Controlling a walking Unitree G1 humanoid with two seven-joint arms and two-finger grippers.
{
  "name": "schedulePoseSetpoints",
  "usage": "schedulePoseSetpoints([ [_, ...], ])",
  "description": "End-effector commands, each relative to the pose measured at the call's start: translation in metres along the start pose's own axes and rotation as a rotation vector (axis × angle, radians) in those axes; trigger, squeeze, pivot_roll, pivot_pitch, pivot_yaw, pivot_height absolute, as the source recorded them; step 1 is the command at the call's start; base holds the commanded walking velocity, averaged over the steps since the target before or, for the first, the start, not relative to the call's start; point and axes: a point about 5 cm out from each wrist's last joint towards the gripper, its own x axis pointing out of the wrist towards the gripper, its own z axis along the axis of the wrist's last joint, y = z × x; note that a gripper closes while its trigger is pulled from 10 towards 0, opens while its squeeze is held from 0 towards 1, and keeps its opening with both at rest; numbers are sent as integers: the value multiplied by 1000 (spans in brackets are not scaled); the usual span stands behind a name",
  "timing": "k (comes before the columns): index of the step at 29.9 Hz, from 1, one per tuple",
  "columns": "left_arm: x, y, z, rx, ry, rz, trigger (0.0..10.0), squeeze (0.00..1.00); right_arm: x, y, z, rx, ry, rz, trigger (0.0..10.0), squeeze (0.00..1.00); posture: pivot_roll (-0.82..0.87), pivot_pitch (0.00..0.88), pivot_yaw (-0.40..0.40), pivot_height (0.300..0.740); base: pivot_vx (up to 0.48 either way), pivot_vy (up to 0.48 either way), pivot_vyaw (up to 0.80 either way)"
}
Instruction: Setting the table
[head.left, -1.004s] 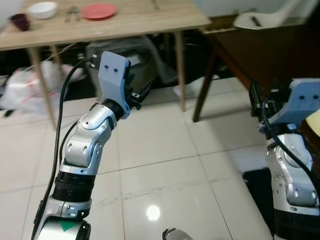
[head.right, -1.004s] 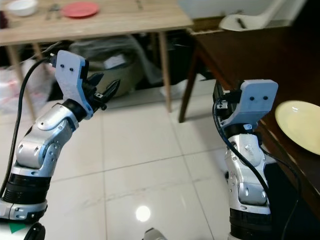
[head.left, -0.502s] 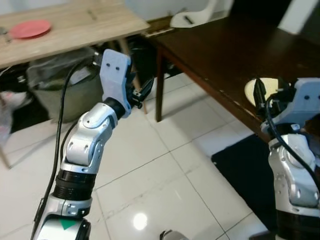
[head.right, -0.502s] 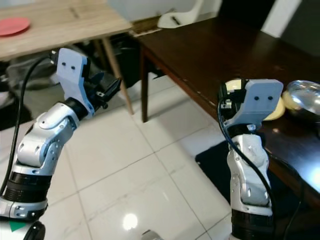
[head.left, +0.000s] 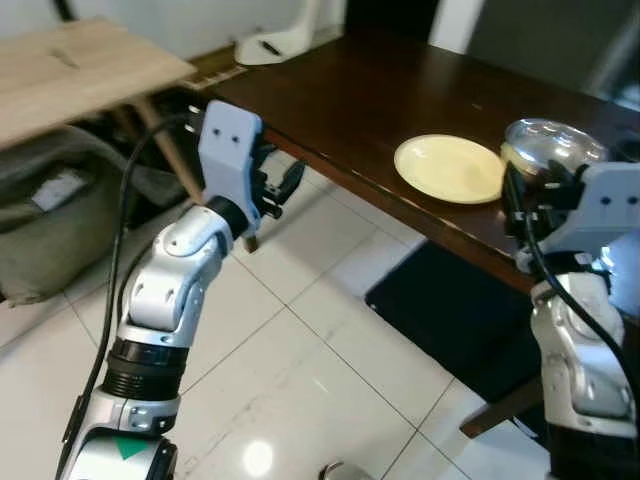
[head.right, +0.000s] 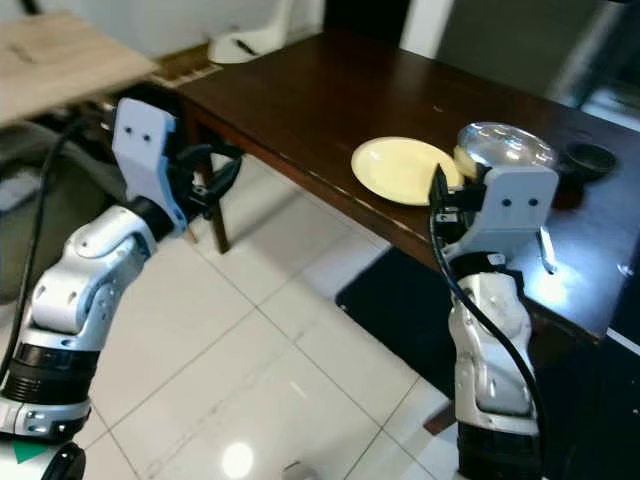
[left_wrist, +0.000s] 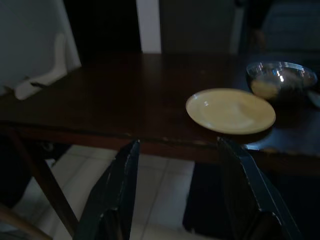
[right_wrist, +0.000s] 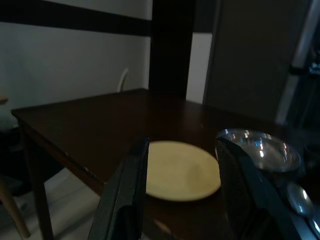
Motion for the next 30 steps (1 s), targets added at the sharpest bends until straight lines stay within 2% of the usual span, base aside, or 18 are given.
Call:
schedulePoseSetpoints([
  [1, 0, -1, -3, -4, 11, -2, 10000, 0, -1, -2, -1, -6, 11, -3, 10000, 0, -226, 0, 92, 740, 0, 0, -800],
  [30, 1, -2, -4, -10, 13, -10, 10000, 0, -1, -2, -1, -12, 15, -4, 10000, 0, -230, 0, 92, 740, 0, 0, -800],
])
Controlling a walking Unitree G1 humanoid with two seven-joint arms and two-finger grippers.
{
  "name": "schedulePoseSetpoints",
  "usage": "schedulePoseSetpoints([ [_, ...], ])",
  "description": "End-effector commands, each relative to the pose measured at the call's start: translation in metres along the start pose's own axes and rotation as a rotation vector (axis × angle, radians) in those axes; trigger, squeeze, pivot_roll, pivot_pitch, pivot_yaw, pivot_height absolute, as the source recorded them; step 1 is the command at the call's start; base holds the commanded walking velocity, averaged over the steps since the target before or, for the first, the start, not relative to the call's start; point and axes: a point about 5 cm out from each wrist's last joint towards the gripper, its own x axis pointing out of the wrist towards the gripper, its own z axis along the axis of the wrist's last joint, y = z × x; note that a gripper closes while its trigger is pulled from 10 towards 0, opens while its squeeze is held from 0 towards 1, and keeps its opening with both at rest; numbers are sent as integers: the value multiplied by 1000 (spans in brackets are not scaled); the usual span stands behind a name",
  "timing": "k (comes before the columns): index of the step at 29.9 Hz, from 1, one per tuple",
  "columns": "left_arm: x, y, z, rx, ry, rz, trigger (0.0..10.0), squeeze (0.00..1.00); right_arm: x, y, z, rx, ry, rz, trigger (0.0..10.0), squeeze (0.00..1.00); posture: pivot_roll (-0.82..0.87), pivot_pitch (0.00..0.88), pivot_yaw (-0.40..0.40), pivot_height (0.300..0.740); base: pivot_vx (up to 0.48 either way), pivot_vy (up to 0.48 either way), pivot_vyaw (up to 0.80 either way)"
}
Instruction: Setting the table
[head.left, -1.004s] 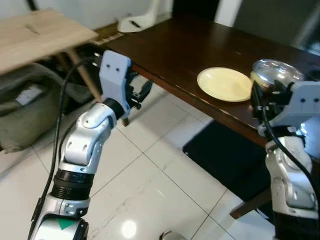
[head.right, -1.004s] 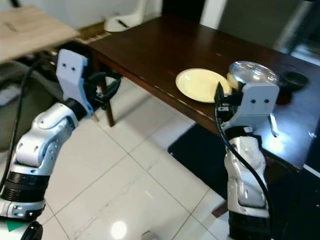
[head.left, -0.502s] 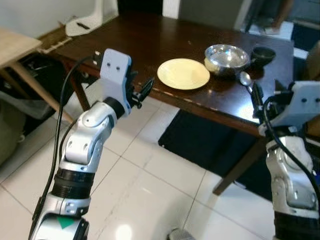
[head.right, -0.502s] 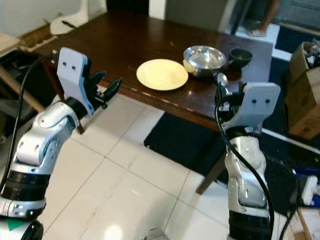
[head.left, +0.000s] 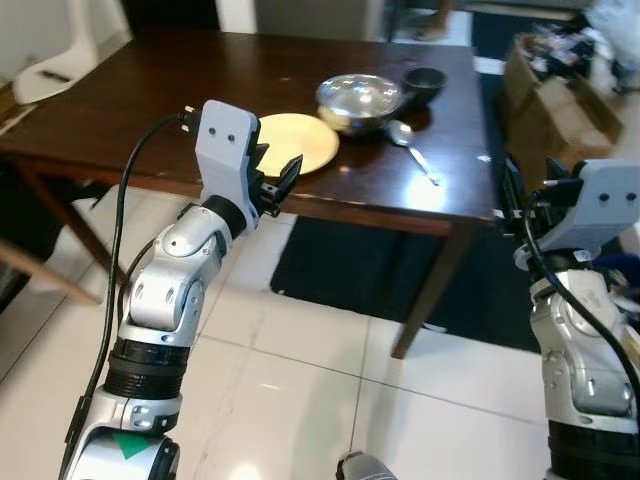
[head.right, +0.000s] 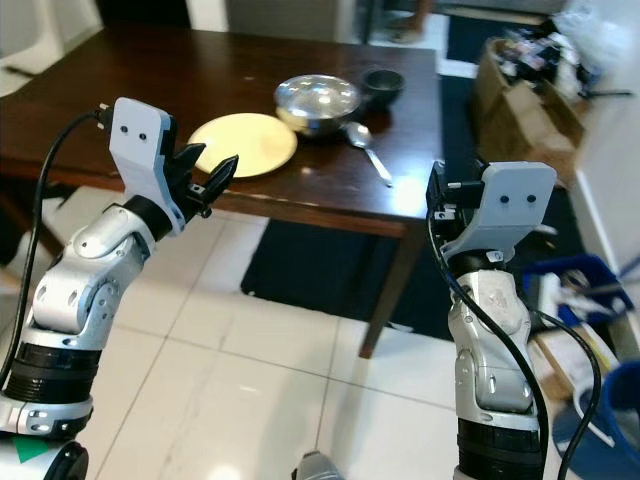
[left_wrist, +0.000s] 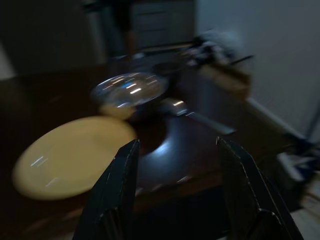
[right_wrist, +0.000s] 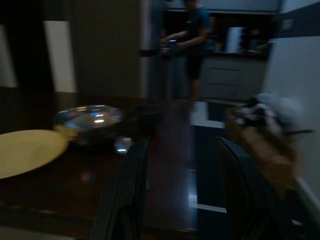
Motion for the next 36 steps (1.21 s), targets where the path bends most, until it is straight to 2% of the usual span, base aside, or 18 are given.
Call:
schedulePoseSetpoints([
  [1, 0, 2, -1, 6, 6, 3, 10000, 0, 0, 0, 0, -1, 5, 2, 10000, 0, -230, 0, 92, 740, 0, 0, -800],
  [5, 0, 2, -1, 7, 7, 7, 10000, 0, -1, 2, -1, 8, 6, 10, 10000, 0, -230, 0, 92, 740, 0, 0, -170],
  [13, 0, 5, -2, 17, 10, 41, 10000, 0, -1, 9, -1, 87, 12, 50, 10000, 0, -225, 0, 91, 740, 0, 0, 0],
  [20, 0, 6, -3, 19, 13, 51, 10000, 0, -2, 13, -2, 92, 16, 74, 10000, 0, -226, 0, 89, 740, 0, 0, 0],
  [36, 0, 5, -4, 18, 12, 43, 10000, 0, -1, 12, -2, 83, 18, 76, 10000, 0, -228, 0, 88, 740, 0, 0, 0],
])
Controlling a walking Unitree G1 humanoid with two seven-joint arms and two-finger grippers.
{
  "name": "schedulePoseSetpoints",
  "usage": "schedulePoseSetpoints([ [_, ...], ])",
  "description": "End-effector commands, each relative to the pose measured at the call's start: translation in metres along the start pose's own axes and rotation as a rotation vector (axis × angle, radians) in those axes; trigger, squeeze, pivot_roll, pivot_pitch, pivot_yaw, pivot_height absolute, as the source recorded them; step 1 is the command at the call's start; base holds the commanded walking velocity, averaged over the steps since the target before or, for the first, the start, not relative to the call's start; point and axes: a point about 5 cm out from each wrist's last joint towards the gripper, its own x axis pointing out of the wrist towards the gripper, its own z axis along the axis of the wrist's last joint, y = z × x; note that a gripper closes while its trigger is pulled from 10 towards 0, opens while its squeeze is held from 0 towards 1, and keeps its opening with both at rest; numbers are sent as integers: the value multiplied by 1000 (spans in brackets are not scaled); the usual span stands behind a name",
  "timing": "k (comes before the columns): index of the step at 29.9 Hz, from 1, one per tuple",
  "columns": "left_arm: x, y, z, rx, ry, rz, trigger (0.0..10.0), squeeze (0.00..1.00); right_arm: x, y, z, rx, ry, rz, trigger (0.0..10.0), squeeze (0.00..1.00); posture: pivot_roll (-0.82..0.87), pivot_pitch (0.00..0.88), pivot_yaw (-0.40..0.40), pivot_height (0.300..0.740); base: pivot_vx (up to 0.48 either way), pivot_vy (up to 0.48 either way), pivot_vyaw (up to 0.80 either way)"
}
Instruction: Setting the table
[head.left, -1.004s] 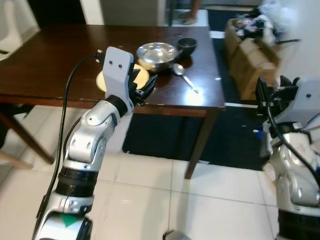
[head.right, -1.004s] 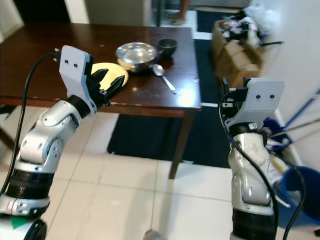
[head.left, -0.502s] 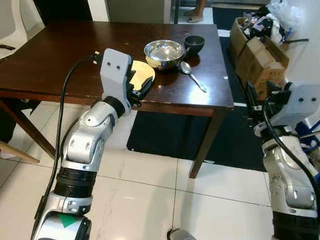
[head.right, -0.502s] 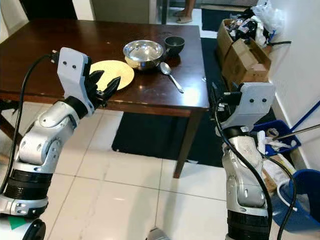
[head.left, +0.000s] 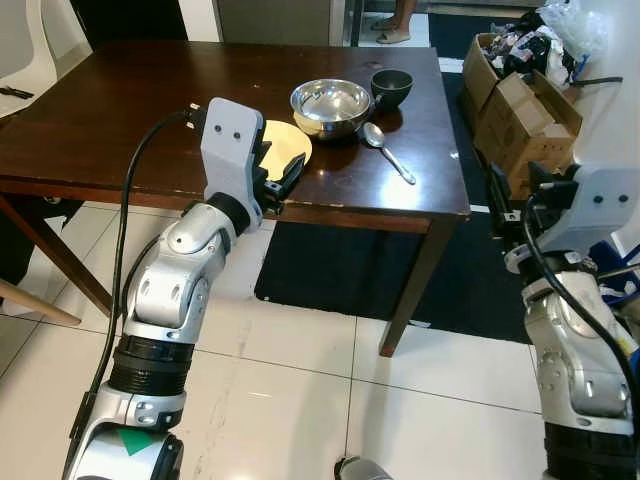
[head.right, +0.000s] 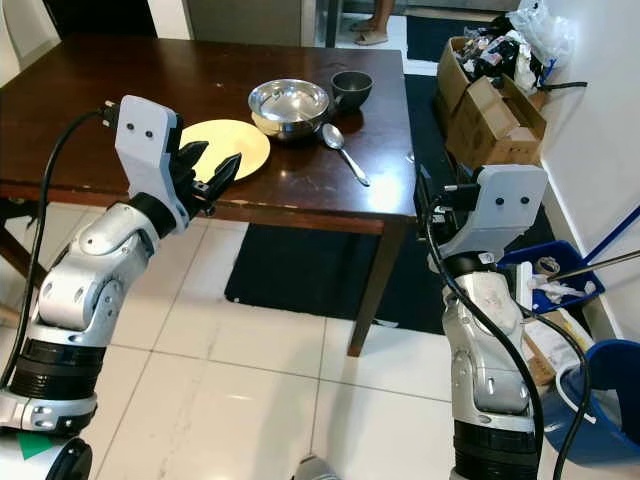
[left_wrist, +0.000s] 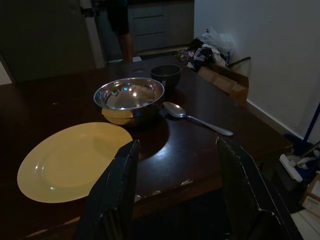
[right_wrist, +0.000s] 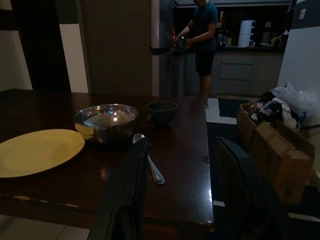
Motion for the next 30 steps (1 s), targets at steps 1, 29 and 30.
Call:
schedulePoseSetpoints([
  [1, -1, 2, -5, -3, 12, 6, 10000, 0, 0, 2, 0, 5, 3, 7, 10000, 0, -228, 0, 88, 740, 0, 0, 0],
  [29, 1, 1, -5, -6, 11, 0, 10000, 0, 0, -2, 1, -7, 2, -6, 10000, 0, -235, 0, 94, 740, 0, 0, 0],
  [30, 1, 1, -5, -6, 11, 0, 10000, 0, 0, -2, 1, -7, 2, -7, 10000, 0, -234, 0, 95, 740, 0, 0, 0],
])
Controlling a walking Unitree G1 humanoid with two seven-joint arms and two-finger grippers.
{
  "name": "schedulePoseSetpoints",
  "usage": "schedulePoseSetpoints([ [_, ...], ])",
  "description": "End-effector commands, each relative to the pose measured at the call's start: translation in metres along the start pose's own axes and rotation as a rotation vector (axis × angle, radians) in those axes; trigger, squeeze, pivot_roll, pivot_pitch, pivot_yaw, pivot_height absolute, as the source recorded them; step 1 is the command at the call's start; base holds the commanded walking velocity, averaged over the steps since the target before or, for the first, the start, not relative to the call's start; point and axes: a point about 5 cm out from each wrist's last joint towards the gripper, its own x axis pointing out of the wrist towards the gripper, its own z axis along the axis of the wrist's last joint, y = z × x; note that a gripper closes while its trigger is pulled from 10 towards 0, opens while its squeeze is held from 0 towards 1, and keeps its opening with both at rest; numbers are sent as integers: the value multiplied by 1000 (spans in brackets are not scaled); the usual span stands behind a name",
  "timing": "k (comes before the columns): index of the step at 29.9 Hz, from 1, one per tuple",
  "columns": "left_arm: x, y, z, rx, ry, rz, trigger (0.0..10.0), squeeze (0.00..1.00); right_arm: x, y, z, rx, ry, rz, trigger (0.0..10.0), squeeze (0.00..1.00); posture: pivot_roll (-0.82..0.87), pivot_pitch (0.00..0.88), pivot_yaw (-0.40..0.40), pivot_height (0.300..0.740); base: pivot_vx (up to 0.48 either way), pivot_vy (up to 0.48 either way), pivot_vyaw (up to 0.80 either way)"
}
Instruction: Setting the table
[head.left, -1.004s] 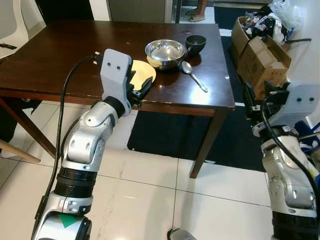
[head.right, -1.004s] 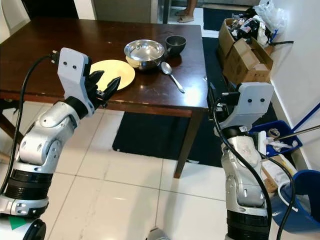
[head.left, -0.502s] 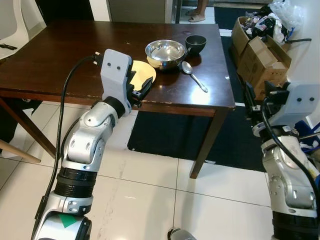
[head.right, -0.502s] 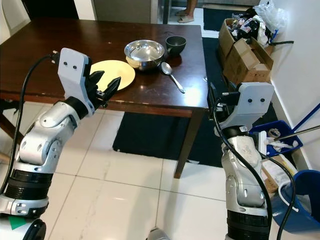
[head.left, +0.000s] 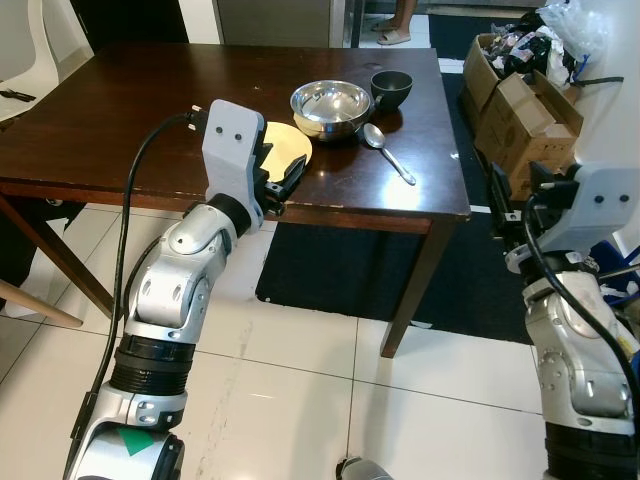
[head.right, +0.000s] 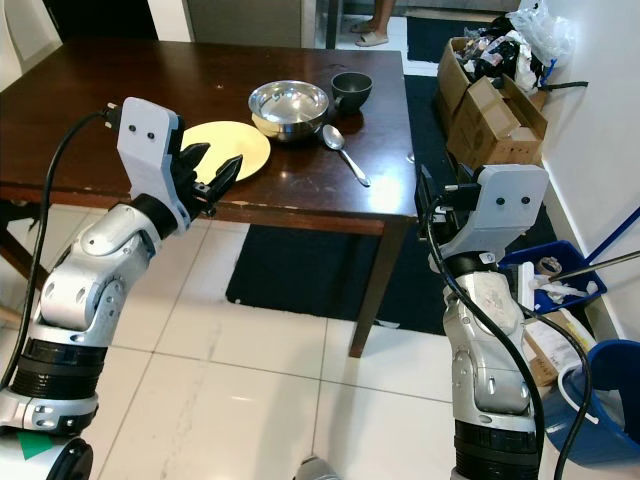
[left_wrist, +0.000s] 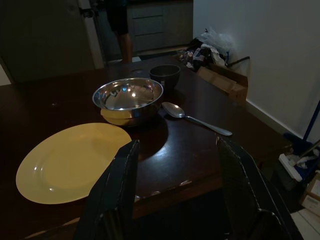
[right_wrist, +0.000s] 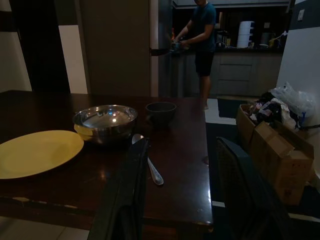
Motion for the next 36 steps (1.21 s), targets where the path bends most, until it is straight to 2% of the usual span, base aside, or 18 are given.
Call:
schedulePoseSetpoints([
  [1, 0, 2, -3, -2, 10, 4, 10000, 0, -1, -1, 0, -3, 3, -5, 10000, 0, -234, 0, 95, 740, 0, 0, 0],
  [36, 0, 0, -4, -7, 7, -5, 10000, 0, -1, -1, 0, -9, 2, -6, 10000, 0, -242, 0, 95, 740, 0, 0, 0],
])
